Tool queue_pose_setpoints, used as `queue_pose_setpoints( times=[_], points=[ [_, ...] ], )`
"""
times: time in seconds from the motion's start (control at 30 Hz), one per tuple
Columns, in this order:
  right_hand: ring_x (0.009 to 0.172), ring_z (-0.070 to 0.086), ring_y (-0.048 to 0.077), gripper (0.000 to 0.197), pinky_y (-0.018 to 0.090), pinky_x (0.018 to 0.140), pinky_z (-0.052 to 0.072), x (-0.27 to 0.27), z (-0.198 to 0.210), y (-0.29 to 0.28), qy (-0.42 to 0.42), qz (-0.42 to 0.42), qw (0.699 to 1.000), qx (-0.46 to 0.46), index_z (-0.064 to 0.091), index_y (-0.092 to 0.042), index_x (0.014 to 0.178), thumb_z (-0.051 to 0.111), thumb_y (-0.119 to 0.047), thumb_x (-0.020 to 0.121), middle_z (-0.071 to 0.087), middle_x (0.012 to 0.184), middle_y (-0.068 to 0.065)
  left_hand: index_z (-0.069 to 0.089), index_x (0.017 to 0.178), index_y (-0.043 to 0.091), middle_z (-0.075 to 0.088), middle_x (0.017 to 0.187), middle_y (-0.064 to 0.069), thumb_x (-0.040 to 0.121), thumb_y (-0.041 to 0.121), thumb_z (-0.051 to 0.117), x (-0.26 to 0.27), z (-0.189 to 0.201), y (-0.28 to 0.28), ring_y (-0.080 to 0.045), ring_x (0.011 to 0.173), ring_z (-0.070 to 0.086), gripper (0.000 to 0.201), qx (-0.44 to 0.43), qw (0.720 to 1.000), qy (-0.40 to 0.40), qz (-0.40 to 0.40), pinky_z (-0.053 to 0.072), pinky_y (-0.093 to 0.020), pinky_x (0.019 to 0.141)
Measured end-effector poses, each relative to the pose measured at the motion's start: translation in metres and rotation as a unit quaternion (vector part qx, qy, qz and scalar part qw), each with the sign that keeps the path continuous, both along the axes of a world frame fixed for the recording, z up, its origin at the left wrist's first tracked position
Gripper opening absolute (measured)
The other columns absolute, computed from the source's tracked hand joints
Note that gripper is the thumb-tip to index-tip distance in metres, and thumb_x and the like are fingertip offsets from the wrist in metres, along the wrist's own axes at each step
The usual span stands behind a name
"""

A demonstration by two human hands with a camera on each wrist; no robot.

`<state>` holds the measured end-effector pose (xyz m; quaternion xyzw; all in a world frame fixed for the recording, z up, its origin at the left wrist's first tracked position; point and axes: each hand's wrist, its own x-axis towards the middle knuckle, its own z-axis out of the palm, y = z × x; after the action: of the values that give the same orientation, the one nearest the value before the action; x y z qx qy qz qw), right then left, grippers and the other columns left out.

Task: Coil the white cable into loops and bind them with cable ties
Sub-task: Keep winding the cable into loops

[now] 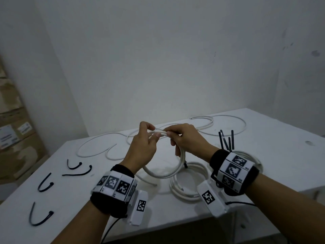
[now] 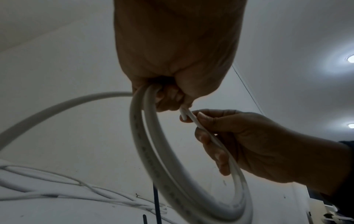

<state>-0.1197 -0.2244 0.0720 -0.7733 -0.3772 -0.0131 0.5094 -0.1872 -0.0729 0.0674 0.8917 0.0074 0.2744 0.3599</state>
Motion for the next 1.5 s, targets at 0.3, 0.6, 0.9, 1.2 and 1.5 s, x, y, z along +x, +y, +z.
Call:
queue_pose_setpoints(
  times=[0.3,0.6,0.9,1.2,1.5],
  points=[
    [0.053,0.045,0.008,0.030,0.022,0.050,0.037,0.003,-0.002,0.016,-0.062,-0.024,0.994,-0.091,0.060,-0.014,0.107,0.038,-0.034,0.101,0.048,0.068,-0.007,0.046,0.106,0.011,0.049,0.061,0.009,0.100,0.031,0.049,0.003,0.001,-0.001,0.001,0.042,0.042,0.022,0.012,1.000,0.005,-0.008,0.033,-0.013,0.045],
    [0.063,0.050,0.014,0.025,0.025,0.052,0.034,0.003,0.003,0.017,-0.136,-0.042,0.981,-0.131,0.048,-0.017,0.098,0.033,-0.035,0.102,0.056,0.076,0.000,0.058,0.106,0.017,0.049,0.089,-0.001,0.097,0.043,0.049,-0.002,0.020,0.005,-0.021,0.089,0.050,0.029,0.272,0.956,-0.032,0.107,0.042,-0.030,0.073],
    [0.065,0.046,0.010,0.026,0.027,0.062,0.033,-0.001,0.039,0.026,-0.173,-0.026,0.981,-0.079,0.053,-0.008,0.108,0.039,-0.029,0.101,0.055,0.076,-0.001,0.060,0.085,0.005,0.038,0.045,0.004,0.099,0.026,0.051,-0.006,0.036,0.016,-0.012,0.039,0.035,0.027,-0.195,0.976,0.015,-0.094,0.034,-0.025,0.044],
    [0.052,0.051,0.016,0.027,0.030,0.054,0.041,-0.030,-0.004,0.007,-0.087,-0.143,0.986,0.022,0.047,-0.021,0.073,0.053,-0.037,0.093,0.054,0.058,-0.004,0.053,0.077,0.012,0.032,0.045,0.003,0.101,0.024,0.048,0.002,0.039,0.050,-0.008,0.033,0.028,0.028,-0.407,0.896,-0.161,0.079,0.030,-0.018,0.036],
    [0.066,0.063,0.023,0.014,0.030,0.052,0.055,-0.047,-0.039,0.050,0.393,-0.076,0.854,0.332,0.043,-0.008,0.103,0.051,-0.003,0.093,0.061,0.091,0.018,0.052,0.077,0.011,0.030,0.044,0.005,0.102,0.026,0.046,0.003,0.031,0.038,-0.008,0.033,0.025,0.029,-0.455,0.876,-0.139,0.071,0.027,-0.017,0.035]
  ],
)
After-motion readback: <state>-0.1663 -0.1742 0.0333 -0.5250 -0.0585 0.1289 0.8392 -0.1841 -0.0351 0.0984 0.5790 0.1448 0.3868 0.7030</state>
